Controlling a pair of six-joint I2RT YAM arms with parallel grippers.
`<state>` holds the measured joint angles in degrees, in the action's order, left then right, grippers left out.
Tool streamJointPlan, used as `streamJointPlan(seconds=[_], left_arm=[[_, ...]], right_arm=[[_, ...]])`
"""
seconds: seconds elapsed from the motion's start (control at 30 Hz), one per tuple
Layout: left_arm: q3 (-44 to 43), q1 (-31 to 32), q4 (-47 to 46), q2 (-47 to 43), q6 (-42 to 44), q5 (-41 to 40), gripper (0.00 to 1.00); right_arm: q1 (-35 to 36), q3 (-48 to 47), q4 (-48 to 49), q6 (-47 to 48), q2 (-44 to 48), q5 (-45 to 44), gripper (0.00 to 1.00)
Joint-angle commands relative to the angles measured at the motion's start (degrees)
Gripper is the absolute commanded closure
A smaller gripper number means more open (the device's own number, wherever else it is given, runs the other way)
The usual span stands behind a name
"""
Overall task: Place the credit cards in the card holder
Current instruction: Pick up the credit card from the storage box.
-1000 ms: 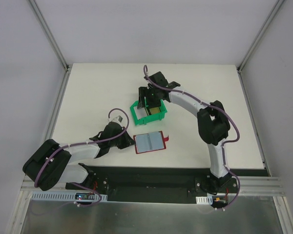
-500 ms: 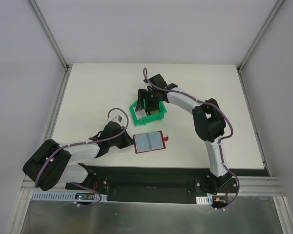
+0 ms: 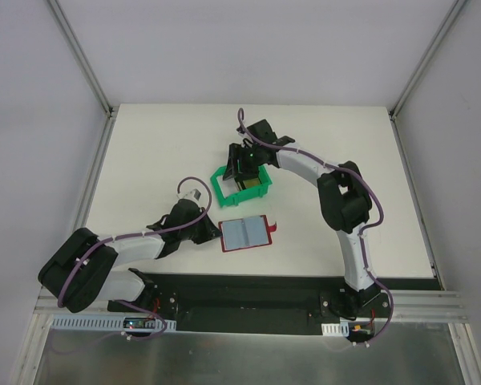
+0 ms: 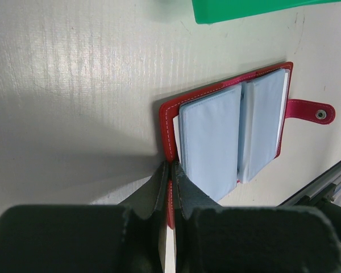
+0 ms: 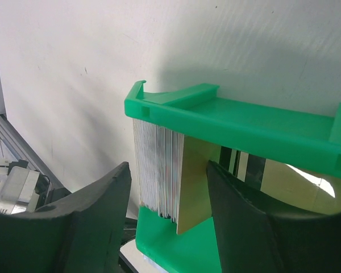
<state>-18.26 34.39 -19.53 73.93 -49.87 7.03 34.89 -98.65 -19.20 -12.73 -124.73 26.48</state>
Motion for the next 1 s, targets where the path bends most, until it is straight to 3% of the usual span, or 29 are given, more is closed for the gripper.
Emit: streamJointPlan(seconds=[0.0, 0.47, 0.83, 0.97], left_arm=[[0.9, -0.8, 8.0, 2.2, 3.4, -2.2, 1.00], [0.5, -0.8, 7.8, 3.1, 3.1, -1.8, 1.00], [0.9, -0.8, 7.8, 3.4, 3.2, -1.4, 1.00], [1.0, -0.8, 7.8, 3.5, 3.3, -1.5, 1.00]], right_arm=[[0.1, 0.3, 1.4, -0.5, 3.0, 1.8, 0.44], [0.3, 0.3, -3.1, 2.5, 4.8, -5.4, 0.87], [0.5, -0.6, -5.8, 4.9, 7.2, -11.4, 1.00], [0.6, -0.3, -5.8, 6.9, 10.0, -16.5, 1.00]])
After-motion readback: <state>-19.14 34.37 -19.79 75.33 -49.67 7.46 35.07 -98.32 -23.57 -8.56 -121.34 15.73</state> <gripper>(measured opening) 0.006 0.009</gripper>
